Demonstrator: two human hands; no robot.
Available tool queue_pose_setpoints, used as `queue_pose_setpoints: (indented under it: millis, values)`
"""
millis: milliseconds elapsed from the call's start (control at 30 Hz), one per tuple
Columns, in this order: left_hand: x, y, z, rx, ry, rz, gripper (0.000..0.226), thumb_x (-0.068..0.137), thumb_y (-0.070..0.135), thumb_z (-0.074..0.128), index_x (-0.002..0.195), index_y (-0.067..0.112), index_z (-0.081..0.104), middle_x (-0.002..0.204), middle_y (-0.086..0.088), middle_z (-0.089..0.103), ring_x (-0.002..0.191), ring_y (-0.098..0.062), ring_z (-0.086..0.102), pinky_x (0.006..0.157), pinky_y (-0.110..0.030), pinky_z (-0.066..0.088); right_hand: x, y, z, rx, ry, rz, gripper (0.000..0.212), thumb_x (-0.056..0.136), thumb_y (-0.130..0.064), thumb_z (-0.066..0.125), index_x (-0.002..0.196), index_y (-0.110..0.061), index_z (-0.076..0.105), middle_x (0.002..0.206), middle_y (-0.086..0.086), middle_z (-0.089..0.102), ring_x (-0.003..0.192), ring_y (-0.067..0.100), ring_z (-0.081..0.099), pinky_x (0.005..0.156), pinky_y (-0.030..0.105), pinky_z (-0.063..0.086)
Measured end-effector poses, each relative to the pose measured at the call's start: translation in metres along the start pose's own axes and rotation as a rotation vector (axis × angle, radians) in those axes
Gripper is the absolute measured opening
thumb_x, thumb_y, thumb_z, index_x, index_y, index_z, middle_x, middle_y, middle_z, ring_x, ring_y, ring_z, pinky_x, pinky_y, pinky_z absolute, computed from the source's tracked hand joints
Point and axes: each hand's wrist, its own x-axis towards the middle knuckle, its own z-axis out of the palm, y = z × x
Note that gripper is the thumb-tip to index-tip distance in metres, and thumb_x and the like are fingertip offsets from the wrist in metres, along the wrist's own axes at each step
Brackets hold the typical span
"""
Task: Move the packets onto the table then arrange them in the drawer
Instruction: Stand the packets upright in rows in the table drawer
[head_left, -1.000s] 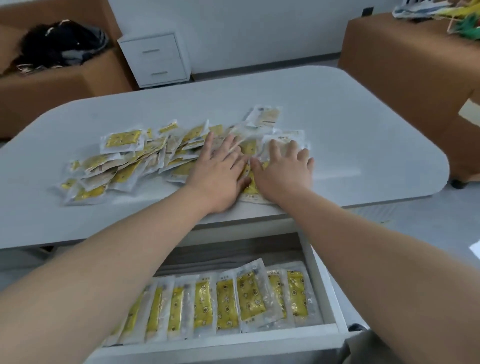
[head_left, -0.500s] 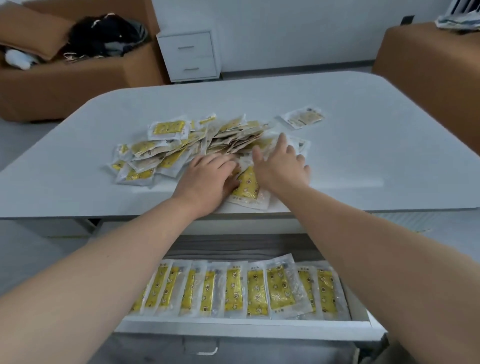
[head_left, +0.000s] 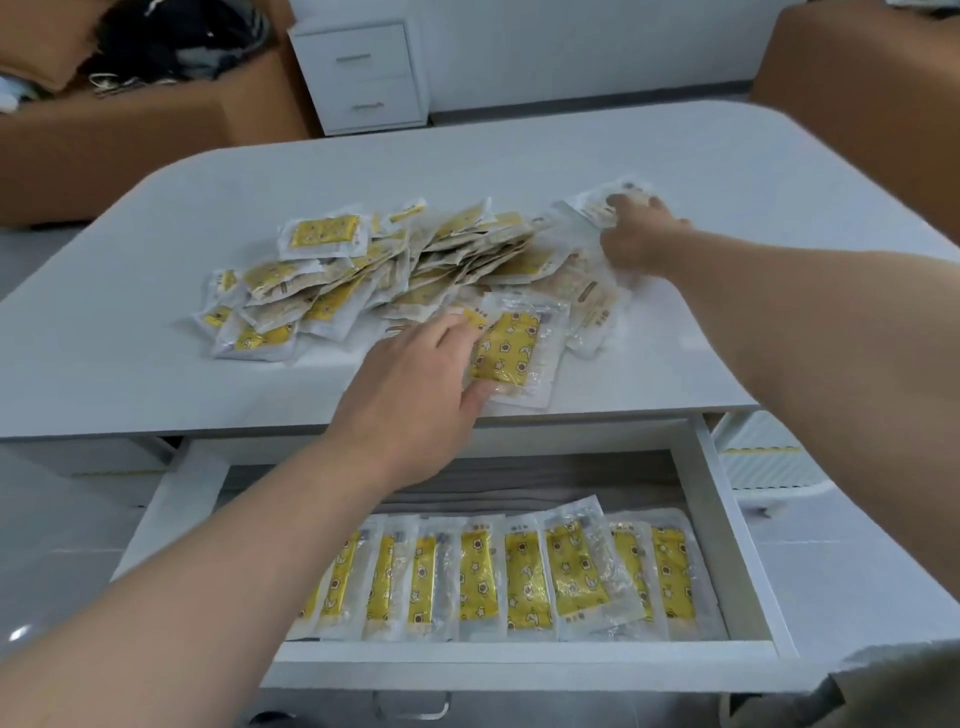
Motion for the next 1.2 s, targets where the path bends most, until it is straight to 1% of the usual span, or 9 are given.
queue_pose_setpoints:
  millis: [200,467,633,767,867,933,967,1067,1200]
  values:
    - [-0.002,-0.019,0.006,0.024,-0.037,-0.065,0.055,0.104,0.044,0.043,0.152,0.019,0.036,0.160,0.004,0.032,0.146,-0.016,0.029,0.117,-0.035,0.028,-0.017,0.021,-0.004,-0.298,-0.039,0.002,0.060,0.101,-0.051,0.030,0.148,-0.017,0.044,0.157,0.017,0.025,0.138,0.037,0.031,0.107,0.053,0.031]
    - [0.001,0.005,0.019,0.006,-0.075,0.067,0.063,0.105,0.047,0.038,0.159,0.019,0.020,0.167,0.003,0.012,0.153,-0.016,0.013,0.123,-0.037,0.018,-0.089,0.039,0.001,-0.183,0.013,0.089,0.066,0.105,-0.051,0.027,0.155,-0.009,0.027,0.161,0.012,0.031,0.147,0.030,0.028,0.113,0.050,0.030]
    - [0.004,0.018,0.028,0.020,-0.068,0.111,0.068,0.104,0.050,0.037,0.159,0.019,0.016,0.168,0.002,0.006,0.155,-0.015,0.005,0.125,-0.040,0.015,-0.150,0.021,-0.004,-0.217,0.022,0.116,0.068,0.103,-0.057,0.023,0.152,-0.010,0.032,0.151,0.016,0.045,0.136,0.035,0.042,0.106,0.049,0.034]
    - [0.000,0.029,0.031,0.034,-0.070,0.102,0.071,0.103,0.050,0.039,0.160,0.018,0.012,0.168,0.001,0.000,0.155,-0.017,0.000,0.124,-0.039,0.009,-0.198,0.004,-0.002,-0.323,-0.032,0.094,0.083,0.098,-0.072,0.020,0.152,-0.011,0.036,0.155,0.016,0.039,0.137,0.038,0.039,0.107,0.049,0.034]
    - [-0.002,0.031,0.032,0.065,-0.051,0.080,0.074,0.103,0.051,0.041,0.161,0.017,0.009,0.169,0.000,-0.001,0.155,-0.019,-0.001,0.124,-0.040,0.009,-0.224,-0.008,0.001,-0.498,-0.081,0.044,0.097,0.085,-0.086,0.035,0.147,-0.011,0.040,0.151,0.017,0.040,0.135,0.038,0.042,0.105,0.046,0.037]
    - [-0.004,0.030,0.033,0.088,-0.060,0.066,0.079,0.102,0.051,0.044,0.161,0.015,0.006,0.168,-0.002,-0.004,0.155,-0.021,-0.001,0.124,-0.041,0.010,-0.238,-0.013,0.006,-0.612,-0.070,-0.034,0.084,0.084,-0.073,0.059,0.140,-0.011,0.043,0.139,0.016,0.047,0.124,0.036,0.049,0.096,0.042,0.041]
    - [-0.006,0.028,0.034,0.095,-0.066,0.055,0.081,0.101,0.051,0.045,0.161,0.015,0.003,0.168,-0.003,-0.008,0.155,-0.022,-0.002,0.124,-0.042,0.010,-0.243,-0.015,0.009,-0.633,-0.041,-0.074,0.069,0.087,-0.054,0.067,0.136,-0.011,0.045,0.132,0.014,0.049,0.119,0.034,0.052,0.091,0.039,0.042]
    - [-0.009,0.022,0.038,0.103,-0.062,0.023,0.086,0.101,0.050,0.047,0.160,0.016,-0.005,0.167,-0.003,-0.018,0.155,-0.024,-0.005,0.125,-0.045,0.011,-0.252,-0.020,0.008,-0.608,0.058,-0.131,0.038,0.085,-0.011,0.063,0.121,-0.011,0.050,0.109,0.008,0.054,0.098,0.028,0.056,0.076,0.034,0.037]
    - [-0.010,0.017,0.043,0.113,-0.048,0.028,0.082,0.102,0.048,0.044,0.160,0.017,-0.004,0.167,0.000,-0.015,0.155,-0.020,-0.008,0.126,-0.045,0.007,-0.256,-0.025,-0.010,-0.445,0.167,-0.194,0.025,0.084,0.002,0.053,0.104,-0.013,0.049,0.077,0.000,0.043,0.074,0.023,0.046,0.067,0.034,0.035]
